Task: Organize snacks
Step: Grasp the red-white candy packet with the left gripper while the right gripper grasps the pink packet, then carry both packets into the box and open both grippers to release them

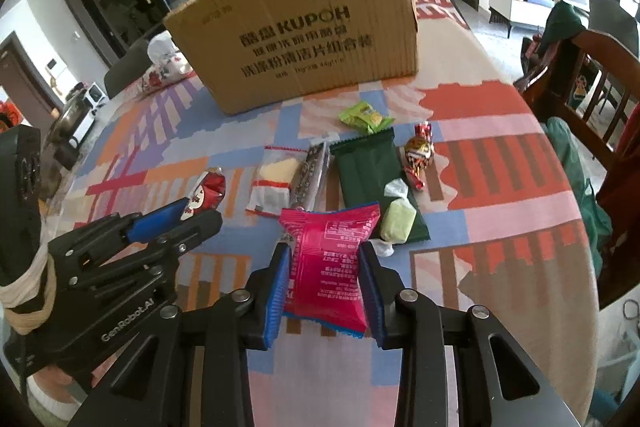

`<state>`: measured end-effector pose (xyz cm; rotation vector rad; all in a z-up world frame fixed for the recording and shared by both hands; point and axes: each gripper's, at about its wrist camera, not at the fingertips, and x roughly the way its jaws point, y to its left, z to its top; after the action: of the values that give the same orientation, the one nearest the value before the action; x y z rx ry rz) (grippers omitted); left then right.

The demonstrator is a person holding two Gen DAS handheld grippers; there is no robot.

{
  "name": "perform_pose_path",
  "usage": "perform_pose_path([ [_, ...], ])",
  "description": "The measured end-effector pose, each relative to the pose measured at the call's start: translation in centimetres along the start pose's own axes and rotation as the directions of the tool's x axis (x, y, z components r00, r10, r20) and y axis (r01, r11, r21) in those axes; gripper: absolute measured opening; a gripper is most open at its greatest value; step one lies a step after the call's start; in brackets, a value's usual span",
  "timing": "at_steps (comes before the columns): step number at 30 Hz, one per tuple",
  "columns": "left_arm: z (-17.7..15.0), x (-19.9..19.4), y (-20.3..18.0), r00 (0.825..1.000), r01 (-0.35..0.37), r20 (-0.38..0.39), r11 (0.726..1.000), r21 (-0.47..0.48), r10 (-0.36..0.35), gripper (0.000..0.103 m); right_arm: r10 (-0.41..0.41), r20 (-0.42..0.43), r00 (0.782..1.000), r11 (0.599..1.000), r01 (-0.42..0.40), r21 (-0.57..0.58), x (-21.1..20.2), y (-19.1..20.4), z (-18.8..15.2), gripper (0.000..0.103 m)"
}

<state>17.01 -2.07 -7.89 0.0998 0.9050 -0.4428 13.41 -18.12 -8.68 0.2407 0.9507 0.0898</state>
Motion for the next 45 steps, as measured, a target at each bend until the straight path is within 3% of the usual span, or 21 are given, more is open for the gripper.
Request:
perform_pose_path([
  [13,2.6,-5.1,-0.7,0.993,-0.006,0.117,1.000,-0.018,0.008,0.028,0.039,0.141,0.989,0.997,-0.029,-0.071,-4.4,0.8,3.0,0.035],
  [27,9.0,-9.9,-0.8,0.958,-0.031,0.282,0.999,-0.039,0.041,0.028,0.107,0.302,0.947,0.989,-0.070,-0.131,-8.7,2.0,9.7,0.035],
  [37,14.4,-10.2,0.7,0.948,-0.057,0.311,0.997,-0.044,0.068,0.028,0.116,0.353,0.928,0.987,-0.068,-0.146,-8.7,3.0,15.2,0.035],
  [45,17.9,-8.3,2.1,0.953,-0.070,0.293,0.997,-0.045,0.080,0.028,0.112,0.347,0.931,0.985,-0.058,-0.163,-7.9,3.8,19.1,0.035],
])
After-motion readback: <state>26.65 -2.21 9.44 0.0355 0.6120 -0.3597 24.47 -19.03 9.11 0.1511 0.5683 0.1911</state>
